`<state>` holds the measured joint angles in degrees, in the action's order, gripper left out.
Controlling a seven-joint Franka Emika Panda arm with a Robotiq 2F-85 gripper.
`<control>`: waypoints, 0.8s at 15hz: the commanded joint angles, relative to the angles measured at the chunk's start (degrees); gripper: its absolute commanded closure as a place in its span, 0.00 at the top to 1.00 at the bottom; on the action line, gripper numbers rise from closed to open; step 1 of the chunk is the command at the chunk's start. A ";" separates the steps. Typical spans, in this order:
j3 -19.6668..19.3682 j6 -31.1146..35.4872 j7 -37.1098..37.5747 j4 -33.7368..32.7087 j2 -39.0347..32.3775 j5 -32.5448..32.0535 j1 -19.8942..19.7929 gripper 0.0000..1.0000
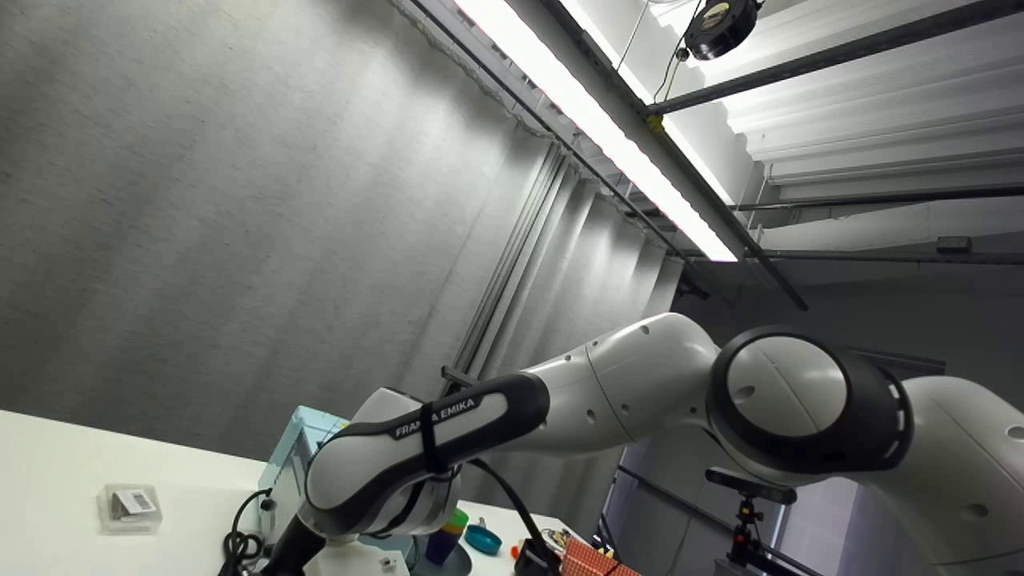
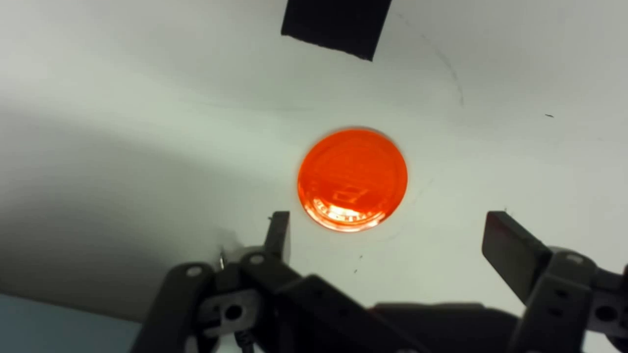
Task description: Move the orange disc to the right
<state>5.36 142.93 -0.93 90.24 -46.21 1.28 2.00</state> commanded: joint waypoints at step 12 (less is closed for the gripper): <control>-3.26 -17.03 0.33 -13.44 -7.67 -2.95 2.60 1.00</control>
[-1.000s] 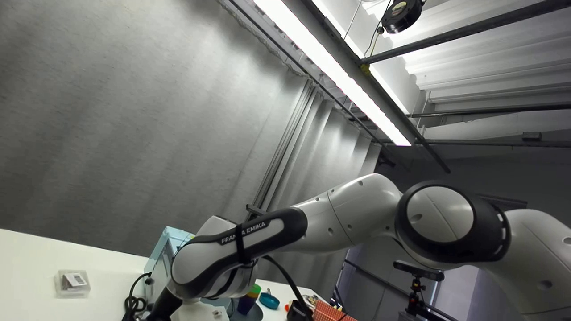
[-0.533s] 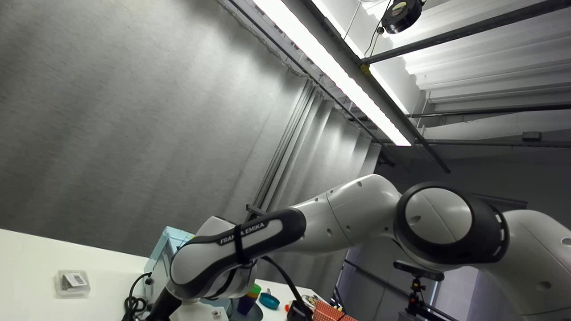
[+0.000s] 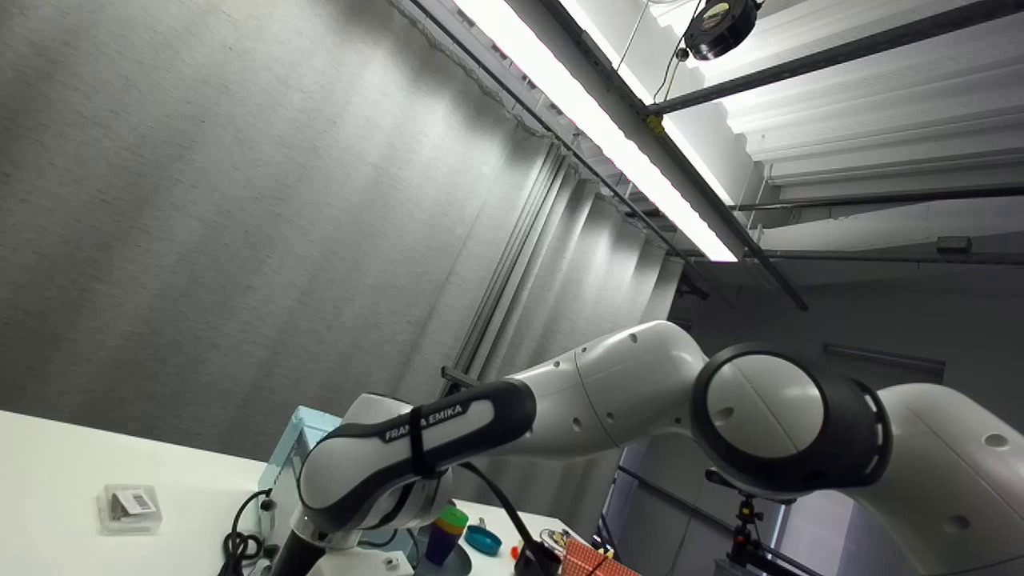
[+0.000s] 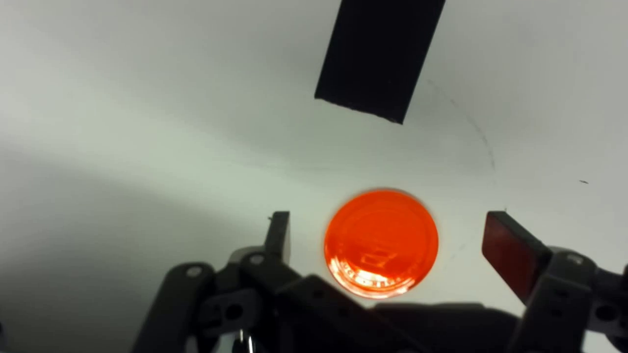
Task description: Move the orange disc to the right
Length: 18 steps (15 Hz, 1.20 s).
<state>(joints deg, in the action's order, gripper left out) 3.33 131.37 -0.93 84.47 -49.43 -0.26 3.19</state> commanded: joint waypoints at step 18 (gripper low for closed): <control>-1.81 -9.68 -0.52 -20.71 -14.53 -5.62 4.71 1.00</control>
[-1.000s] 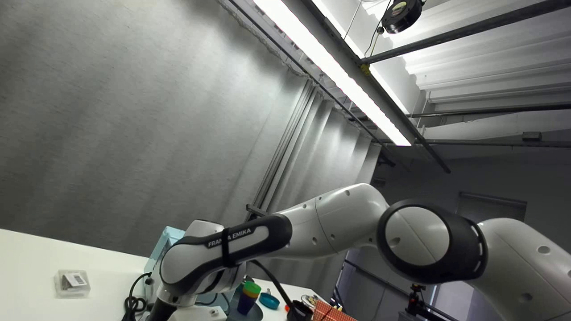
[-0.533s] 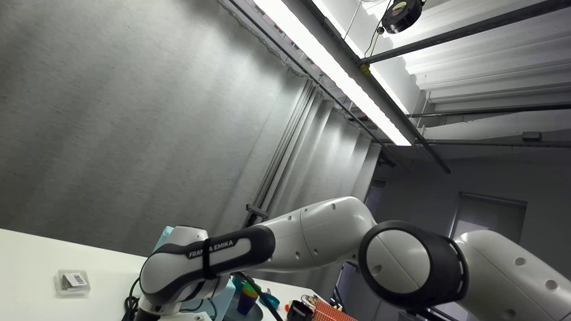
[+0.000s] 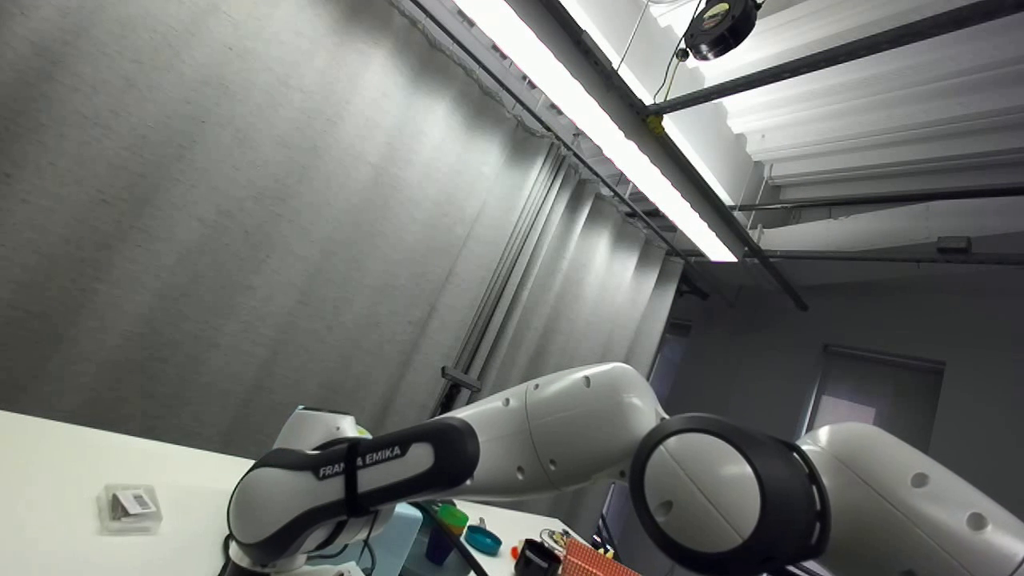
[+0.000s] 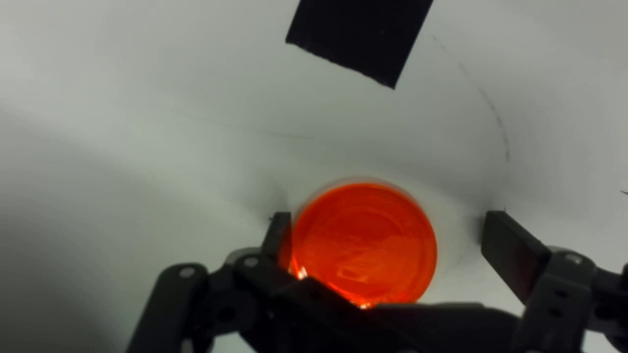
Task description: Move the orange disc to the right
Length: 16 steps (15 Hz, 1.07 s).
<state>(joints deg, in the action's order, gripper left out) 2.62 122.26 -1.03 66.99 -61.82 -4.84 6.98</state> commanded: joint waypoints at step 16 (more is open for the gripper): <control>-2.14 -1.27 -0.62 -5.03 -2.60 -2.08 1.07 1.00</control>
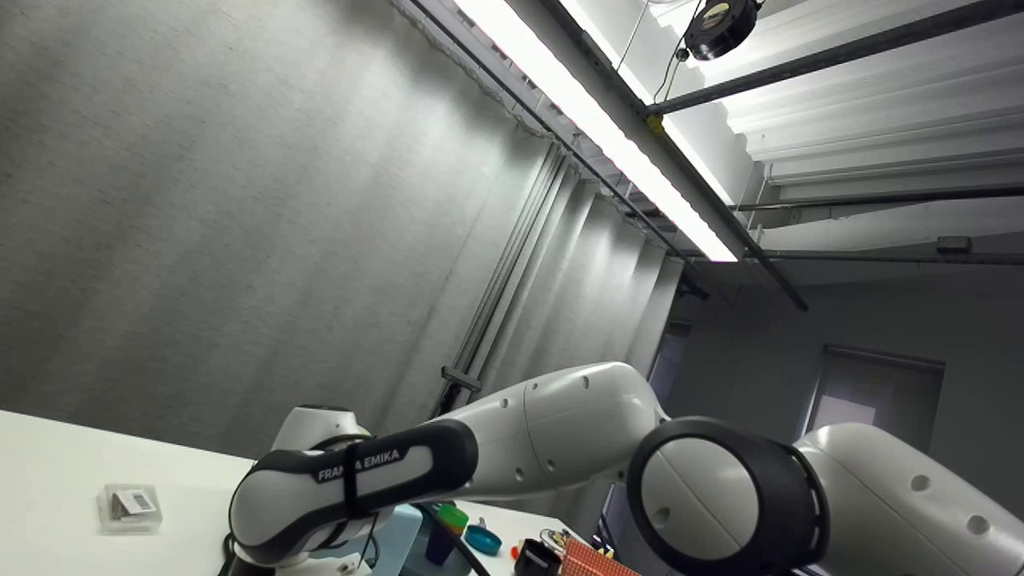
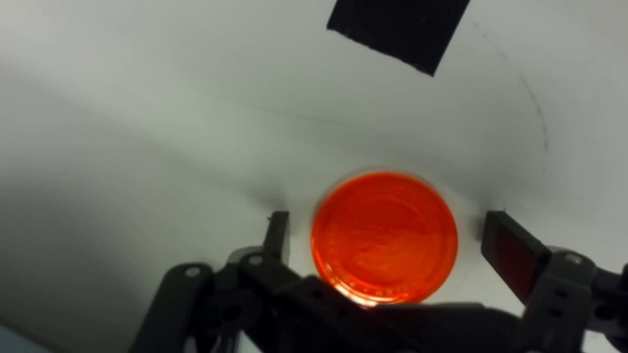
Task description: Move the orange disc to the right
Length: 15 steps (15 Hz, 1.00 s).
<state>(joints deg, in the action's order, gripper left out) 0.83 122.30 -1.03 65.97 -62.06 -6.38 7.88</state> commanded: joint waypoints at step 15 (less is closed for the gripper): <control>-0.74 -1.91 -0.63 -6.51 -3.34 -0.52 0.05 0.49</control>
<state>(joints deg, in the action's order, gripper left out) 0.68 121.35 -1.70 61.37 -64.27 -6.37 7.80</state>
